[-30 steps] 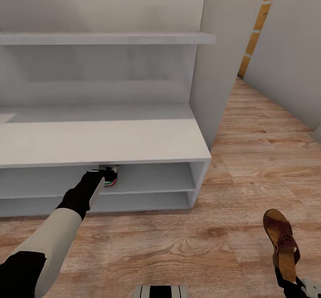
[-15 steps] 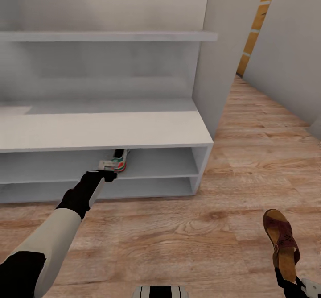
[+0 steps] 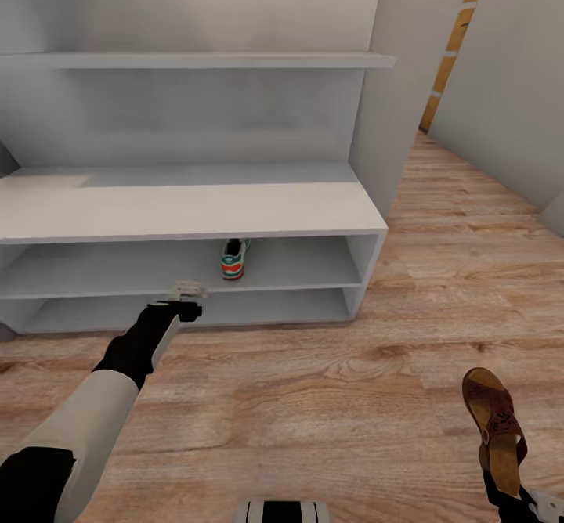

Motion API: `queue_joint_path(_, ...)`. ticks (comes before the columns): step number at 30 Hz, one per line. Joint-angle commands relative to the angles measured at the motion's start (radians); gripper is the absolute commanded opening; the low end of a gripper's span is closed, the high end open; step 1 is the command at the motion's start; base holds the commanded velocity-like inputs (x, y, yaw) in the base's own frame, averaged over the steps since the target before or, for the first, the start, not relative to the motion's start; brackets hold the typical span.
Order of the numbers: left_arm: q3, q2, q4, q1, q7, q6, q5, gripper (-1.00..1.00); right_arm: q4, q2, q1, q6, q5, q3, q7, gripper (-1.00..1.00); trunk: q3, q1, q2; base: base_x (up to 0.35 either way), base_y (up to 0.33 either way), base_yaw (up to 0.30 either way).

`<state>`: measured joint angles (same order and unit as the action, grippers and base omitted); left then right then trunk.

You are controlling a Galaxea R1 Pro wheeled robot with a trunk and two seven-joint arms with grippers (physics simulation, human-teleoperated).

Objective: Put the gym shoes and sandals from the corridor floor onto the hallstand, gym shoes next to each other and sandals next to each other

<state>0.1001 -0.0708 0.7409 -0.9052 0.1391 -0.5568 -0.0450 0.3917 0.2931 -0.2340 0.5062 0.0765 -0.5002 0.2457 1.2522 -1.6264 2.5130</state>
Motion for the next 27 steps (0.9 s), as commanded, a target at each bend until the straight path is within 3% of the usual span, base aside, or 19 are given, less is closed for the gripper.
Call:
queue_joint_path(1, 0.006, -0.008, 0.001, 0.023, 0.003, 0.007, -0.007, 1.0, 0.0, 0.0, -0.001, 0.0, 0.012, -0.004, 0.012, -1.0, 0.001, 0.001, 0.0, -0.273, 0.225, 0.0)
queue_joint_path(5, 0.006, -0.028, 0.003, 0.113, -0.025, 0.098, -0.01, 1.0, -0.001, -0.001, -0.001, 0.0, 0.012, -0.003, 0.012, -1.0, 0.001, 0.001, 0.0, -0.273, 0.225, 0.0)
queue_joint_path(7, 0.002, -0.038, 0.003, 0.211, -0.105, 0.206, -0.009, 1.0, -0.001, -0.001, -0.001, 0.0, 0.012, -0.003, 0.012, -1.0, 0.001, 0.001, 0.0, -0.254, 0.213, 0.0)
queue_joint_path(10, -0.016, -0.053, 0.002, 0.313, -0.21, 0.306, -0.007, 1.0, -0.001, -0.003, -0.001, 0.0, 0.012, -0.003, 0.012, -1.0, 0.001, 0.001, 0.0, -0.156, 0.135, 0.0)
queue_joint_path(11, -0.025, -0.07, -0.001, 0.375, -0.275, 0.368, -0.007, 1.0, -0.001, -0.004, -0.001, 0.0, 0.012, -0.003, 0.012, -1.0, 0.001, 0.001, 0.0, -0.06, 0.052, 0.0)
queue_joint_path(14, -0.041, -0.107, -0.005, 0.466, -0.386, 0.468, -0.009, 1.0, -0.001, -0.005, -0.001, 0.0, 0.011, -0.003, 0.012, -1.0, 0.001, 0.001, 0.0, -0.033, 0.028, 0.0)
queue_joint_path(16, -0.07, -0.142, -0.009, 0.533, -0.52, 0.546, -0.009, 1.0, -0.002, -0.007, -0.001, 0.0, 0.011, -0.002, 0.012, -1.0, 0.001, 0.001, 0.0, -0.008, 0.007, 0.0)
queue_joint_path(19, -0.117, -0.168, -0.019, 0.574, -0.649, 0.593, -0.009, 1.0, -0.003, -0.007, -0.001, 0.0, 0.011, -0.002, 0.012, -1.0, 0.001, 0.001, 0.0, -0.004, 0.003, 0.0)
queue_joint_path(23, -0.229, -0.189, -0.107, 0.621, -0.841, 0.699, -0.006, 1.0, -0.004, -0.008, -0.001, 0.0, 0.011, -0.001, 0.012, -1.0, 0.001, 0.001, 0.0, -0.001, 0.001, 0.0)
queue_joint_path(27, -0.284, -0.193, -0.197, 0.63, -0.89, 0.773, -0.003, 1.0, -0.004, -0.008, -0.001, 0.0, 0.011, -0.002, 0.012, -1.0, 0.001, 0.001, 0.0, 0.0, 0.0, 0.0)
